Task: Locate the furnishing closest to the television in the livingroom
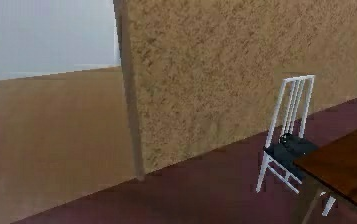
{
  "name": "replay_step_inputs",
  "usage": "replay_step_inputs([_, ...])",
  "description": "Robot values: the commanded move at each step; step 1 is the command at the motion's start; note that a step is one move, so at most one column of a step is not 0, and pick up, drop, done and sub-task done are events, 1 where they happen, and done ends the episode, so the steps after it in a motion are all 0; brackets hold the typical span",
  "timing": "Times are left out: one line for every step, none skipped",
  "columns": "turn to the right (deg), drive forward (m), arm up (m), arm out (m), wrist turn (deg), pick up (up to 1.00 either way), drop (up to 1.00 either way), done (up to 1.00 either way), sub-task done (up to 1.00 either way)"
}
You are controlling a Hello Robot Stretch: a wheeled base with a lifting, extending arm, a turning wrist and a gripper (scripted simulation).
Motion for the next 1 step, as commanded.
replay_step_inputs([0.0,0.5,0.0,0.0,0.0,0.0,0.0,0.0,0.0])
